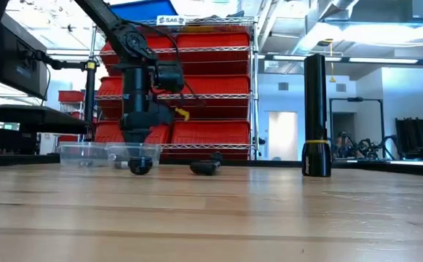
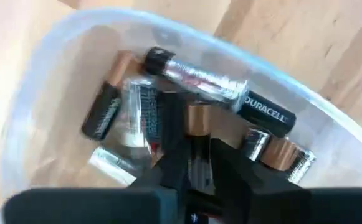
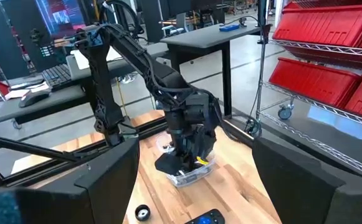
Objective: Insert battery
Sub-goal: Insert the brown battery into the flashlight battery compartment
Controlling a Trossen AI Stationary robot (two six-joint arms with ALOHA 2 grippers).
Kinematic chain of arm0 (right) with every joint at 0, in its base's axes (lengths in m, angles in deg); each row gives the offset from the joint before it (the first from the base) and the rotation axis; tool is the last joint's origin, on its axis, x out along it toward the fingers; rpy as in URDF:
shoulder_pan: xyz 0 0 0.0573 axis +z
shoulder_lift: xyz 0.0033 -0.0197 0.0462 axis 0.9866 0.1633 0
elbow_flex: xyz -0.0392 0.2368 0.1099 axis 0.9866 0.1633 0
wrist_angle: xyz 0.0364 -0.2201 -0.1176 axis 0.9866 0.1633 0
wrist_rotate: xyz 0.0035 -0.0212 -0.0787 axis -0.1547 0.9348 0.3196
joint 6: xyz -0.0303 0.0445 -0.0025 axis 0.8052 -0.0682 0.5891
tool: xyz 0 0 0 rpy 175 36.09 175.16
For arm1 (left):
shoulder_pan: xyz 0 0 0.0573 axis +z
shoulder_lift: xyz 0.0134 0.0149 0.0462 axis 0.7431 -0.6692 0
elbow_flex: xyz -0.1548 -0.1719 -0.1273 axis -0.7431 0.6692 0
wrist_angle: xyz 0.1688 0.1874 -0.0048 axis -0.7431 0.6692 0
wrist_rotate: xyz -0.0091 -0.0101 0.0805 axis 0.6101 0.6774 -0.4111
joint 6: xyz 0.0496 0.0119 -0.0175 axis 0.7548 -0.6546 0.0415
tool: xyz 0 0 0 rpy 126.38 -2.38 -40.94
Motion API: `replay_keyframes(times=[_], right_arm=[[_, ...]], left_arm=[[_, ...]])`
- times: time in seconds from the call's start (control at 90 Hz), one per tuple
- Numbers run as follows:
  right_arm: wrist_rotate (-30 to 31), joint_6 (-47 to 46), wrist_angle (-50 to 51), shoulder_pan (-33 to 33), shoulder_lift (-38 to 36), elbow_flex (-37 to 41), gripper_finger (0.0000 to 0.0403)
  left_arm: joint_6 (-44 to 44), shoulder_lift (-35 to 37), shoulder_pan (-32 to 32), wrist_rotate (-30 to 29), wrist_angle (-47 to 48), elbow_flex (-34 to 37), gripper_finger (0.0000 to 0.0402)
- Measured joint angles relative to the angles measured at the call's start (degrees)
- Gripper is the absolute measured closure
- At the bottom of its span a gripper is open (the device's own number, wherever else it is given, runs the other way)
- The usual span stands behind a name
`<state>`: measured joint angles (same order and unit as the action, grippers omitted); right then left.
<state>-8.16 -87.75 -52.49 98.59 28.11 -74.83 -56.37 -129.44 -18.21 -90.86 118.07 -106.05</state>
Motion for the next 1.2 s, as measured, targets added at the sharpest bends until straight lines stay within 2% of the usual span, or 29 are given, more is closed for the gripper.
replay_keyframes(times=[0.078, 0.489, 0.589, 0.878, 1.2], right_arm=[[0.02, 0.00, -0.02, 0.00, 0.00, 0.00, 0.0101], [0.02, 0.00, 0.07, -0.09, 0.00, 0.00, 0.0101], [0.02, 0.00, 0.09, -0.09, 0.00, 0.00, 0.0101], [-0.01, 0.00, 0.17, 0.02, 0.00, 0.00, 0.0101], [-0.04, 0.02, 0.39, 0.02, -0.32, 0.00, 0.0101]], left_arm=[[0.43, -0.05, 0.04, -0.04, 1.08, -1.09, 0.0400], [-1.72, 0.06, 0.02, -0.11, 2.52, -1.52, 0.0398], [-2.64, 0.06, 0.02, -0.07, 3.28, -1.56, 0.0382], [-3.73, 0.15, 0.05, 0.13, 5.25, -1.56, 0.0297], [-5.17, 0.18, 0.24, 0.15, 5.82, -3.25, 0.0289]])
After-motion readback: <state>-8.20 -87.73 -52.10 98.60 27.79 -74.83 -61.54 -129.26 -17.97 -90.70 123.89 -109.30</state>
